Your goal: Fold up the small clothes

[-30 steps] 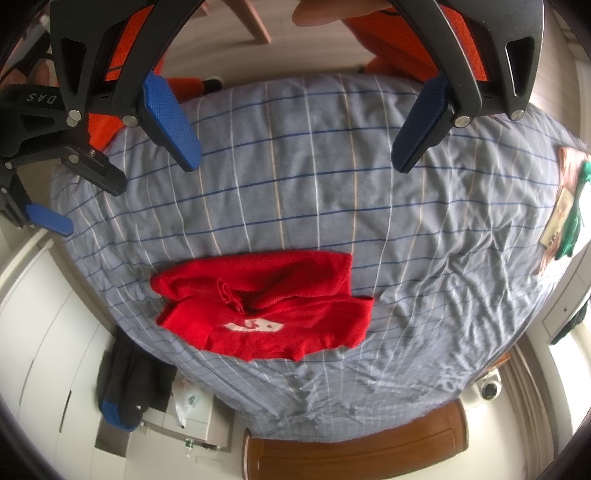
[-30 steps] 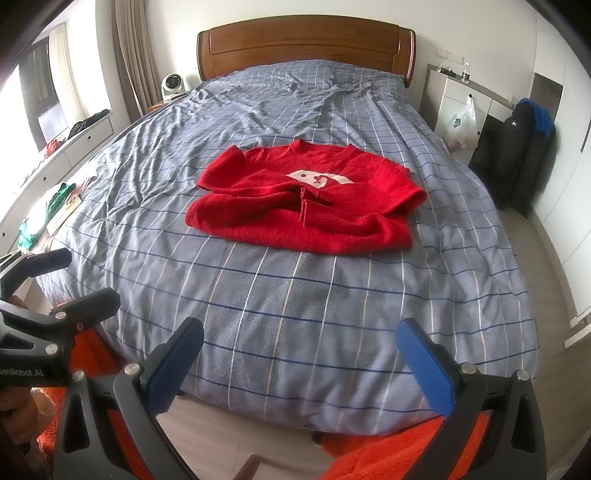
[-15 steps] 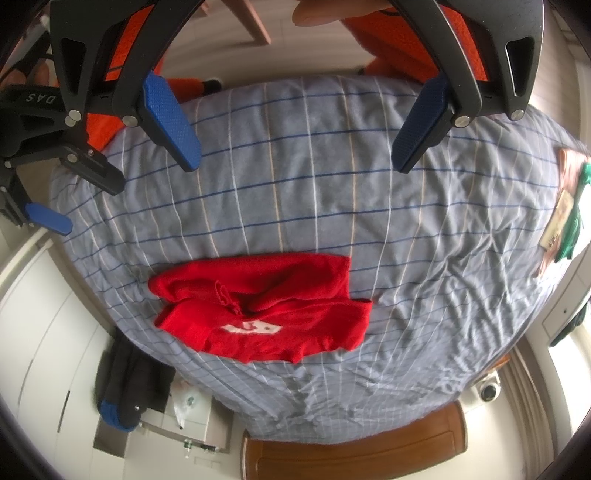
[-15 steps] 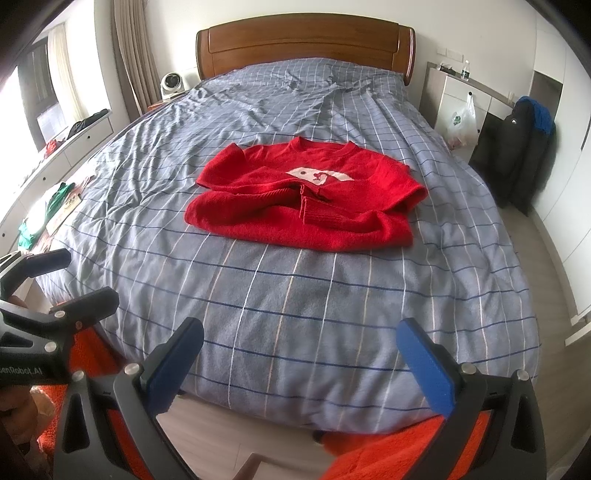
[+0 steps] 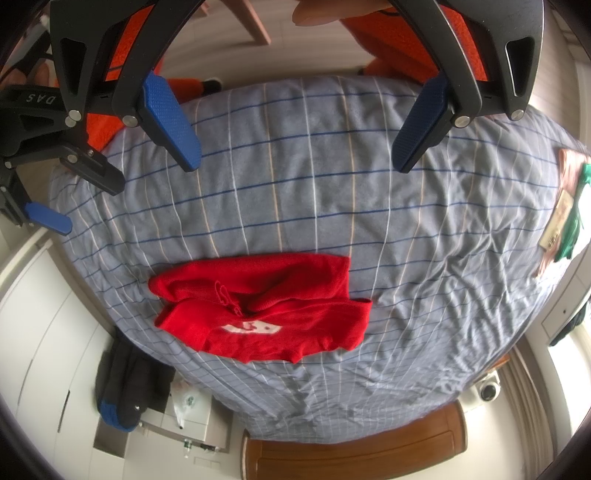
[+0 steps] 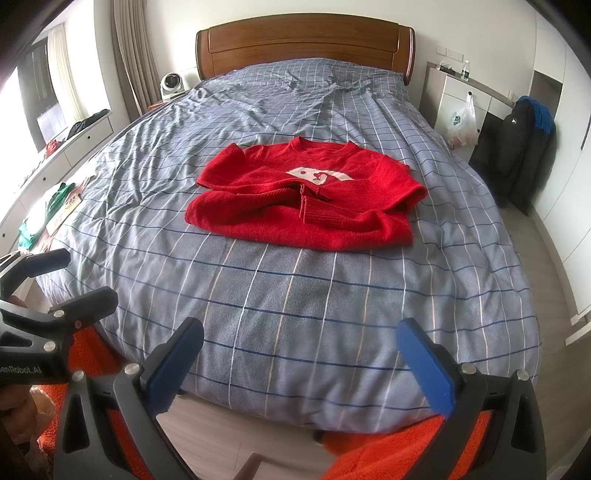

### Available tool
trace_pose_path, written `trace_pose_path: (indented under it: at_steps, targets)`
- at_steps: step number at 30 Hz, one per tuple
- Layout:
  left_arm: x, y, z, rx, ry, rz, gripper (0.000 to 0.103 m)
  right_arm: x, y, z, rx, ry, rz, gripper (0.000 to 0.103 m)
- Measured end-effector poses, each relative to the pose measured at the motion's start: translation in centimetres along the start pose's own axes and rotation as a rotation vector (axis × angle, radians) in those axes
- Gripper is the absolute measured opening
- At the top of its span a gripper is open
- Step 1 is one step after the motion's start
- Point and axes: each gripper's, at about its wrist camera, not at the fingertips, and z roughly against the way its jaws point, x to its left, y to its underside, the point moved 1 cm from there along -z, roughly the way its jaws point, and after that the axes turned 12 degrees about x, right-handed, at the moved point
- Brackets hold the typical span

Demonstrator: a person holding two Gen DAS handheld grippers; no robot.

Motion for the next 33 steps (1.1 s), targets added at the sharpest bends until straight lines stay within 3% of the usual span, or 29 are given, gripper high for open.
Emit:
trace_pose_path:
  at_steps: [33]
  targets:
    - [0.78, 0.12, -0.05, 0.007, 0.016, 0.033, 0.103, -0.13, -0.14, -0.12, 0.003, 0.004, -0.007, 0.103]
